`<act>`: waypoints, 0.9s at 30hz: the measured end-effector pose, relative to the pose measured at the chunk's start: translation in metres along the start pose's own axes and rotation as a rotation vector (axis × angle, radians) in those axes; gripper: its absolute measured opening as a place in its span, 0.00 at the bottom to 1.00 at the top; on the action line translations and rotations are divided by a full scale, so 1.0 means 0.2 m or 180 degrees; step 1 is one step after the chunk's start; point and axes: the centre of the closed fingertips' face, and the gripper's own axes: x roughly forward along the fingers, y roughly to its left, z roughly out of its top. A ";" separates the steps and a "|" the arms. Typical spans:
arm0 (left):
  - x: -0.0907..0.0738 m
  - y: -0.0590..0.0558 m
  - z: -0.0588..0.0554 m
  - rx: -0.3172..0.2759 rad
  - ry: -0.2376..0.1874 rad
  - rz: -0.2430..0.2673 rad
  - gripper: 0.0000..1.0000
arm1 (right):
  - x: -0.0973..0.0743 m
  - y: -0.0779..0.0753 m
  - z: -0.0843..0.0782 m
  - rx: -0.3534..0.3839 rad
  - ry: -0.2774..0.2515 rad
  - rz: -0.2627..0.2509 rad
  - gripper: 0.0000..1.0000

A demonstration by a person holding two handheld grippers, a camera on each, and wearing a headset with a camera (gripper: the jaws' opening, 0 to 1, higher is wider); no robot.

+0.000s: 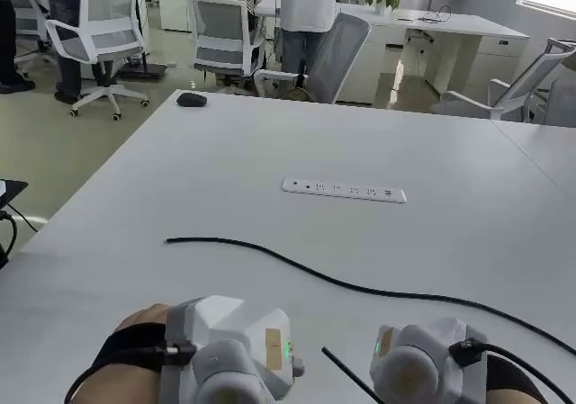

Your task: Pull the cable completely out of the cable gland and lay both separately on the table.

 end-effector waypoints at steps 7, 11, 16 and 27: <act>0.00 0.00 -0.02 -0.0013 0.0029 -0.0010 0.18 | -0.02 0.06 0.08 -0.0276 -0.0074 0.0008 0.04; 0.00 0.01 -0.04 -0.0021 0.0069 -0.0008 0.18 | -0.06 0.10 0.23 -0.0549 -0.0381 0.0075 0.04; 0.01 0.01 -0.05 -0.0040 0.0093 -0.0004 0.18 | -0.09 0.06 0.33 -0.0689 -0.0487 0.0074 0.04; -0.01 0.05 -0.12 -0.0177 0.0160 0.0066 0.18 | -0.04 -0.62 0.57 0.0023 -0.1004 -0.0054 0.05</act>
